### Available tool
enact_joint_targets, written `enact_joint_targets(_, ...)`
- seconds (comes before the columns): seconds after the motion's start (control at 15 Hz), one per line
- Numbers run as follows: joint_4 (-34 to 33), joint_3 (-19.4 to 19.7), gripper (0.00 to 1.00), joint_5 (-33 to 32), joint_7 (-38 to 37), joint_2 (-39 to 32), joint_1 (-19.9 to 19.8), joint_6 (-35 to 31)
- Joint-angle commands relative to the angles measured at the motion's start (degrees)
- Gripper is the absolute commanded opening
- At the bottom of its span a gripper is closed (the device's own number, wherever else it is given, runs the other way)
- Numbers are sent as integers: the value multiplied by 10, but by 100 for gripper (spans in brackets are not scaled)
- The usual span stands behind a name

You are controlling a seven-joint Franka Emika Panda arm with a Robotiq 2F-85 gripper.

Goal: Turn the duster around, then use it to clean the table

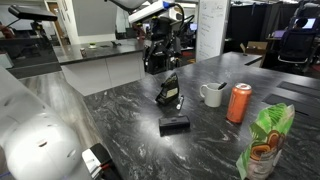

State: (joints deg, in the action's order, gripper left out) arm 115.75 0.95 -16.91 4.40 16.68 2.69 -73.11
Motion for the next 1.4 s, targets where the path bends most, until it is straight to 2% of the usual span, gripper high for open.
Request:
enact_joint_targets(0.0, 99, 22, 100, 39, -59, 78, -27, -80)
enact_joint_targets(0.33, 201, 44, 100, 40, -133, 146, -65, -218)
enact_joint_targets(0.4, 153, 33, 100, 32, -106, 110, -59, -165)
enact_joint_targets(0.53, 181, 37, 100, 33, -120, 130, -68, -197)
enact_joint_targets(0.87, 188, 36, 100, 33, -125, 139, -70, -202)
enact_joint_targets(1.07, 181, 38, 100, 47, -143, 134, -70, -249)
enact_joint_targets(1.33, 199, 55, 100, 125, -185, 137, -78, -342)
